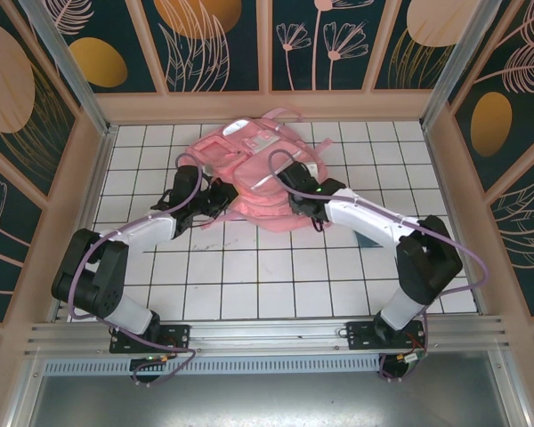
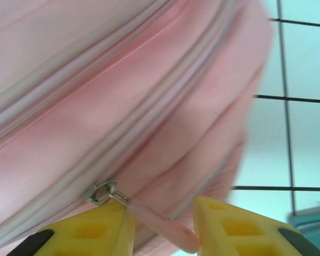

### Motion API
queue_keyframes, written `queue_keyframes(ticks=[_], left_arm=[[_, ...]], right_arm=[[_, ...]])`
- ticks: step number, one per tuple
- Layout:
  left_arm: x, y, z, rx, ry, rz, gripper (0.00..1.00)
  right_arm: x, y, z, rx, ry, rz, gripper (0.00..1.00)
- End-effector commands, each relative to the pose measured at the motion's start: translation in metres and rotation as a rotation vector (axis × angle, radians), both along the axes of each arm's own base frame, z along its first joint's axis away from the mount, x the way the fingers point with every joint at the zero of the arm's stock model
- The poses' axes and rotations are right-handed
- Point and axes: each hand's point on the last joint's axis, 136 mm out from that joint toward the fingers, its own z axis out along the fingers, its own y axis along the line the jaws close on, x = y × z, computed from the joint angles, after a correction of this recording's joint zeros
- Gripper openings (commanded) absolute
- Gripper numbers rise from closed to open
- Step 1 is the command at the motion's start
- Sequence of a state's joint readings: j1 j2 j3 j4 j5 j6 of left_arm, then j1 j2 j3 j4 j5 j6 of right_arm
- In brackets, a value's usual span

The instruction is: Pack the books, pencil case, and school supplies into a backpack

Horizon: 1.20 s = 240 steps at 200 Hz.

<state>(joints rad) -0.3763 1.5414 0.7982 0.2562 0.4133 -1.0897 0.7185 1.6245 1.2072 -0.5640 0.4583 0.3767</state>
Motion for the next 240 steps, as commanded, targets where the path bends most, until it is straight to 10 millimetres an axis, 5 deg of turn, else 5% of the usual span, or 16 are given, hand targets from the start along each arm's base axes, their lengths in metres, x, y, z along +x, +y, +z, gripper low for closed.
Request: queue_keyframes(ticks=[1,39,90,130,146,164,186,240], left_arm=[[0.014,0.013,0.013,0.044,-0.070,0.038,0.03],[0.020,0.015,0.017,0.062,-0.081,0.038,0.04],[0.026,0.042,0.016,0.137,-0.090,0.086,0.06],[0.031,0.065,0.006,0.187,-0.069,0.107,0.10],[0.034,0.079,0.000,0.230,-0.047,0.130,0.18],[0.030,0.091,0.000,0.277,-0.031,0.166,0.49],[0.021,0.101,0.008,0.301,-0.037,0.206,0.70],[-0.007,0.112,0.011,0.289,-0.035,0.253,0.83]], right_arm=[[-0.002,-0.007,0.015,0.011,-0.039,0.020,0.34],[-0.017,0.038,0.020,0.235,-0.019,0.241,0.42],[-0.002,0.028,0.018,0.257,-0.012,0.198,0.48],[-0.013,0.062,0.002,0.251,0.098,0.411,0.50],[-0.012,0.074,-0.003,0.187,0.105,0.423,0.52],[-0.010,0.083,-0.011,0.127,0.113,0.413,0.53],[-0.010,0.090,-0.018,0.079,0.128,0.397,0.51],[-0.020,0.086,-0.038,-0.072,0.176,0.404,0.43]])
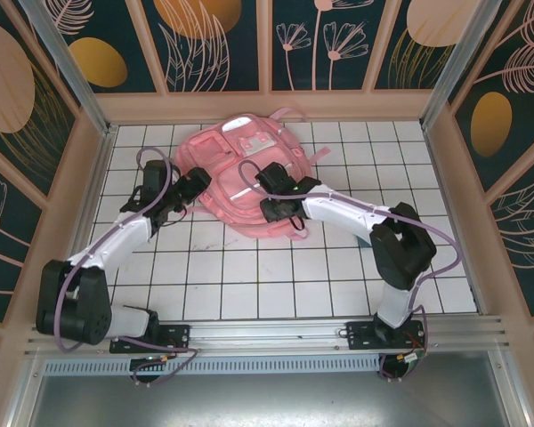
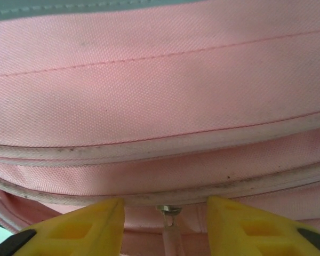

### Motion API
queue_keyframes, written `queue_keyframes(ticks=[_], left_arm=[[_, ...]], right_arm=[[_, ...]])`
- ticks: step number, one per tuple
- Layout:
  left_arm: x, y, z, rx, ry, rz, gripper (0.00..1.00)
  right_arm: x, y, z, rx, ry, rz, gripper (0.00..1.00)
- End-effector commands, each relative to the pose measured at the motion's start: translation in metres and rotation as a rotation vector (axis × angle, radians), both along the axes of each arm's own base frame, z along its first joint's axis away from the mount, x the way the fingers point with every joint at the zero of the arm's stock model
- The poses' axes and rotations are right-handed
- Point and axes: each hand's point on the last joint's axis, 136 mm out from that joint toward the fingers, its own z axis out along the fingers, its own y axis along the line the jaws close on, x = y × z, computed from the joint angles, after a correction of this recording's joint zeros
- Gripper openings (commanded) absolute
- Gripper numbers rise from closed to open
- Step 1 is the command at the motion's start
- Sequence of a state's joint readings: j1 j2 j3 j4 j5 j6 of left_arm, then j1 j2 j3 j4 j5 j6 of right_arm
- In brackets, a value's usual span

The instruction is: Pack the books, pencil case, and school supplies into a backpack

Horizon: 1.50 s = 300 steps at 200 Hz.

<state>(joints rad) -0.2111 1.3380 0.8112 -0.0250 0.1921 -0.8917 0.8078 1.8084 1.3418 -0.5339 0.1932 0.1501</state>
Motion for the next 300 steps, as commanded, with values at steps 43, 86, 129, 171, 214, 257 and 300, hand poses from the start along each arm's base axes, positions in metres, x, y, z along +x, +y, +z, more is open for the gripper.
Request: queue_keyframes(ticks=[43,86,129,171,214,257,300], left_arm=[[-0.021,0.004,-0.015,-0.012,0.040,0.009,0.84],[-0.019,-0.002,-0.012,-0.043,0.033,-0.004,0.84],[-0.021,0.001,-0.014,-0.018,0.045,-0.002,0.85],[-0.033,0.007,-0.018,-0.023,0.090,0.035,0.81],[-0.058,0.013,-0.026,-0.059,0.130,0.078,0.75],[-0.075,0.002,-0.025,-0.235,0.124,0.094,0.65],[-0.068,-0.012,-0.011,-0.376,0.089,0.074,0.52]], right_arm=[[-0.013,-0.016,-0.002,-0.144,0.011,0.021,0.42],[-0.013,-0.021,-0.012,-0.180,0.018,0.019,0.32],[0.000,-0.022,-0.012,-0.213,-0.025,-0.014,0.11],[-0.019,0.024,0.012,0.068,0.028,0.075,0.00],[-0.043,0.100,0.047,0.448,0.086,0.198,0.00],[-0.033,0.155,0.071,0.624,0.079,0.240,0.00],[-0.032,0.183,0.073,0.653,0.088,0.282,0.00]])
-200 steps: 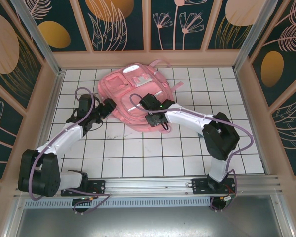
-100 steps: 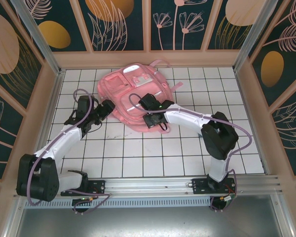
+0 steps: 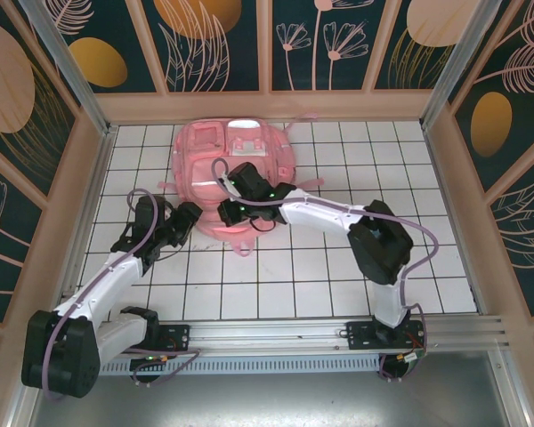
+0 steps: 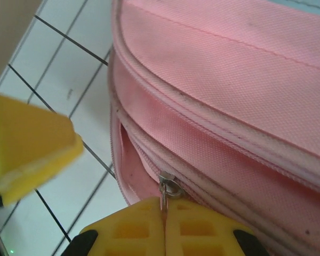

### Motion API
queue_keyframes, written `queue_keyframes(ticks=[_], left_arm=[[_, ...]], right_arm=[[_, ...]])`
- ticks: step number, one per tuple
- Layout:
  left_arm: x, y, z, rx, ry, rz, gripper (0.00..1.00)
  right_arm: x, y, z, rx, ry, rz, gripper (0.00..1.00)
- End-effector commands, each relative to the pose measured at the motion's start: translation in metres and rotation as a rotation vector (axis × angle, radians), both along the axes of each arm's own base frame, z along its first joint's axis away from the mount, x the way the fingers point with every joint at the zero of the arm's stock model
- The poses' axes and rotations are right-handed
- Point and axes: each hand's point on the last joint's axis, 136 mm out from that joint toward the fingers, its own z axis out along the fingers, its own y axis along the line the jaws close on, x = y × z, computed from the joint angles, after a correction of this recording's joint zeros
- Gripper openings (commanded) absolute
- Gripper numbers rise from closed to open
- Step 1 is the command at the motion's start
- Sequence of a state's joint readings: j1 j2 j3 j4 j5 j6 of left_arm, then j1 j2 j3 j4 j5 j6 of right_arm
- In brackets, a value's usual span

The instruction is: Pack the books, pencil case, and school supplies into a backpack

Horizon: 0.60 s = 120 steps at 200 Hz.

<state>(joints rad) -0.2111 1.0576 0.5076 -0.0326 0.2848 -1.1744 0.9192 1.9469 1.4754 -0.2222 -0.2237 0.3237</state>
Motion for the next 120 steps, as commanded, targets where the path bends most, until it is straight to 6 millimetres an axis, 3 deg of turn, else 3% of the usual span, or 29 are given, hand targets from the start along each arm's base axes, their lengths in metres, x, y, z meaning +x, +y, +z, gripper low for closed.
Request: queue_keyframes(ticks=[1,25,62,120], left_arm=[[0.011,-0.013,0.025,-0.128,-0.072,0.000,0.52],[0.019,-0.013,0.035,-0.145,-0.090,0.023,0.46],[0.029,-0.016,0.022,-0.191,-0.057,0.047,0.38],[0.040,-0.020,0.008,-0.240,-0.032,0.072,0.43]], right_arm=[[0.003,0.032,0.041,0.149,-0.049,0.043,0.00],[-0.002,0.030,0.032,0.133,-0.034,0.042,0.00],[-0.009,0.029,0.029,0.132,-0.026,0.050,0.00],[-0.018,0.024,0.032,0.125,-0.035,0.066,0.00]])
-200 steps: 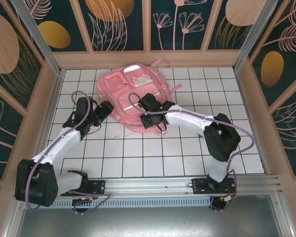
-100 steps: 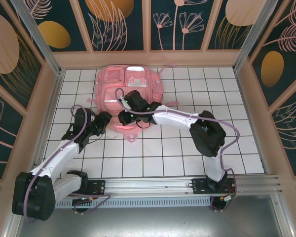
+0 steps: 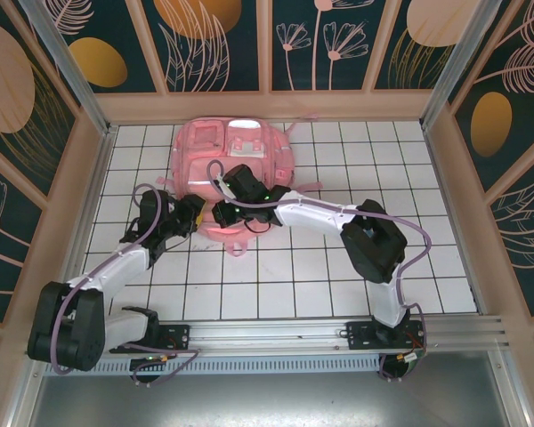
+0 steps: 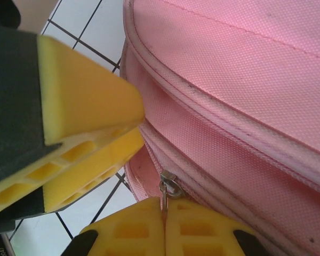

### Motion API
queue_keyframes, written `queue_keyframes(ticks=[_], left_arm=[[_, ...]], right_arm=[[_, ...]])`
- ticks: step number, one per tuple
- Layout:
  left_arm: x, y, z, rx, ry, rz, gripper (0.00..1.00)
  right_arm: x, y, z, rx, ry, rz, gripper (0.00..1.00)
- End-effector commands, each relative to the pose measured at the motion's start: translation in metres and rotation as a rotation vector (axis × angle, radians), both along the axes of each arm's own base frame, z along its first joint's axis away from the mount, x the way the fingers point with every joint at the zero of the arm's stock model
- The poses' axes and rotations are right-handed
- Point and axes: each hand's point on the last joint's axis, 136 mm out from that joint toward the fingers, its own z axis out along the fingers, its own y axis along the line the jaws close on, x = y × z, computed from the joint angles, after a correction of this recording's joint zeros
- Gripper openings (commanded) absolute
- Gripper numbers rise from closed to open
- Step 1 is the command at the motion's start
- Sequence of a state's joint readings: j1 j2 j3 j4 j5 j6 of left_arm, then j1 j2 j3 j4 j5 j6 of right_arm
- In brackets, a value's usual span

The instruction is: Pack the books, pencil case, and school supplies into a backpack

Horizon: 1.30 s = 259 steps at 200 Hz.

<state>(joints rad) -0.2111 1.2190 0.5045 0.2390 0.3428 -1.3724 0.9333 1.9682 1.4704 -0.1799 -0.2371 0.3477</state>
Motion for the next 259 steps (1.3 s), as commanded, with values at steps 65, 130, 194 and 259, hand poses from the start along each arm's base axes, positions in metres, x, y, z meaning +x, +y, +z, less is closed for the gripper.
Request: queue_keyframes(ticks=[65,130,194,259], left_arm=[[0.001,0.005,-0.022,-0.061,0.048,0.084,0.34],[0.006,0.012,-0.029,-0.014,0.047,0.110,0.09],[0.000,0.021,-0.032,0.077,0.037,0.105,0.02],[-0.013,0.026,-0.035,0.167,0.046,0.065,0.00]], right_arm=[[-0.023,0.001,0.039,0.067,-0.080,0.054,0.00],[-0.010,-0.040,0.024,-0.094,-0.136,-0.071,0.00],[0.048,-0.170,0.011,-0.359,-0.272,-0.274,0.00],[0.132,-0.213,0.030,-0.387,-0.431,-0.382,0.00]])
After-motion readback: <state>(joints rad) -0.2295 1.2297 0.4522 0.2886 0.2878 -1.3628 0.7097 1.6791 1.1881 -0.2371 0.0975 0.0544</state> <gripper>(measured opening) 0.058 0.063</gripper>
